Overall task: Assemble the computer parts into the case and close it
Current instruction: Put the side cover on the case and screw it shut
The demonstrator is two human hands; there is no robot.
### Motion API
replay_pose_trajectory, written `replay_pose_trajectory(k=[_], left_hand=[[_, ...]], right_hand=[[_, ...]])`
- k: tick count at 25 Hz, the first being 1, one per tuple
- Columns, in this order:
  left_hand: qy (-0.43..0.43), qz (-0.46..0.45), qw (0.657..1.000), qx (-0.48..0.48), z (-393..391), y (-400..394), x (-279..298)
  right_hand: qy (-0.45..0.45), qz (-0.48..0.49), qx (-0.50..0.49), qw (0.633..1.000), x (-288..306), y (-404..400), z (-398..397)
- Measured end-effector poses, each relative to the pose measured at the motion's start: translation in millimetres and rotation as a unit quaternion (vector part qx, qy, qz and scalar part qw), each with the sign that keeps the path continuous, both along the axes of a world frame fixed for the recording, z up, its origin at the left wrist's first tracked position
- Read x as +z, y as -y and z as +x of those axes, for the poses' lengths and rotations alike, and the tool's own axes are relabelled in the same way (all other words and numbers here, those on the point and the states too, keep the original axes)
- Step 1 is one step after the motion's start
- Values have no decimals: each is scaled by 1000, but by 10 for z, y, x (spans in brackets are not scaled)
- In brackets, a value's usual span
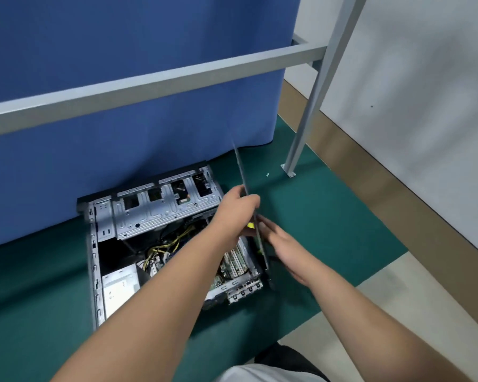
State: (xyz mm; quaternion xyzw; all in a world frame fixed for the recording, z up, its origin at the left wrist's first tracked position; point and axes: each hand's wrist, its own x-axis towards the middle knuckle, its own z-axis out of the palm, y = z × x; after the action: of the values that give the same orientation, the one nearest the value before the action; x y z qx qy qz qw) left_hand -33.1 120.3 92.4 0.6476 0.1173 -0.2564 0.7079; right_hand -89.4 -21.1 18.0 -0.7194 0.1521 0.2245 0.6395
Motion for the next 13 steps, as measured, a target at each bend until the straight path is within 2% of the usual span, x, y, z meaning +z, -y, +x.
replay_pose_trajectory(k=[3, 6, 8, 11, 13], left_hand=[[-27, -64, 996, 47, -12, -329, -88], [-73, -98, 986, 116, -84, -678, -199], [-106, -99, 977, 159, -163, -911, -302], [-147, -81, 967, 189, -320, -1240, -463], [-147, -63, 964, 213, -424, -1454, -506]], right_hand=[[-26, -124, 10, 992, -292, 177, -31], [-74, -237, -34, 968, -438, 582, 26], [-81, -209, -83, 971, -429, 791, 171], [-79, -90, -141, 983, -339, 819, 375], [-48, -82, -169, 981, -267, 649, 465]])
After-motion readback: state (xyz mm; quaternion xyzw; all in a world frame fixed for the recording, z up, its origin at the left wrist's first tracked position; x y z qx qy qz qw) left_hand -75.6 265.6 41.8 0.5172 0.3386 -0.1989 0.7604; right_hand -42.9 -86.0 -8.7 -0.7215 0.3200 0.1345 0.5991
